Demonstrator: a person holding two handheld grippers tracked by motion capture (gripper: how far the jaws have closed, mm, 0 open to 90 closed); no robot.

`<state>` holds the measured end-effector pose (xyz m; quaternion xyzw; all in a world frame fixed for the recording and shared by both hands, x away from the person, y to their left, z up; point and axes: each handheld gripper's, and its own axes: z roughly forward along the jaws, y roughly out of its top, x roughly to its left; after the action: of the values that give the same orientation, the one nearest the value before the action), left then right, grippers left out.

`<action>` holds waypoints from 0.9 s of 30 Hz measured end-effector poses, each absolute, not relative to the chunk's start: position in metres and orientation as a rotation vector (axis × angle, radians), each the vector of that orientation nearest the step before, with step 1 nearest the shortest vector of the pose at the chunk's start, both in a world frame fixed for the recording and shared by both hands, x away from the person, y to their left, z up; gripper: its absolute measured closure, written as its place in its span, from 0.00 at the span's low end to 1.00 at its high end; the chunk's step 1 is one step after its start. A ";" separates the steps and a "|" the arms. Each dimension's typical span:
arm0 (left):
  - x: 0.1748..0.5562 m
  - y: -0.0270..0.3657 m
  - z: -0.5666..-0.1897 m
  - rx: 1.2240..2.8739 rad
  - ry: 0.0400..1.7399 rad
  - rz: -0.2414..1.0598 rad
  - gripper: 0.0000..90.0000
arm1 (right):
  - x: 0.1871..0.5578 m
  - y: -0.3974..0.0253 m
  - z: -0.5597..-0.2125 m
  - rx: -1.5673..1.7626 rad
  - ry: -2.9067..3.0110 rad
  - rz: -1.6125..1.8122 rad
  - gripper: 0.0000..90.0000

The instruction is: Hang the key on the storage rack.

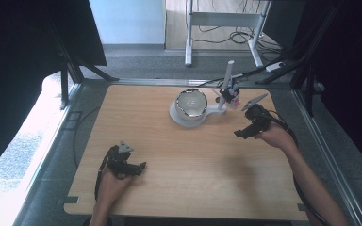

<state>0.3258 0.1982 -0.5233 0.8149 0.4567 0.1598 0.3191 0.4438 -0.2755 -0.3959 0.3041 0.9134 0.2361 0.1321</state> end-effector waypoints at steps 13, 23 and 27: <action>0.326 0.198 -0.523 2.144 1.198 0.423 0.02 | 0.415 -0.284 -0.399 0.848 2.636 0.719 0.08; 0.325 0.198 -0.523 2.137 1.204 0.421 0.02 | 0.395 -0.289 -0.400 0.835 2.622 0.746 0.09; 0.325 0.198 -0.523 2.136 1.204 0.421 0.02 | 0.386 -0.293 -0.401 0.833 2.611 0.757 0.09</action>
<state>0.3253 0.1980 -0.5233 0.8132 0.4583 0.1603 0.3209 0.3860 -0.2926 -0.4012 0.2896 0.9082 0.2633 0.1485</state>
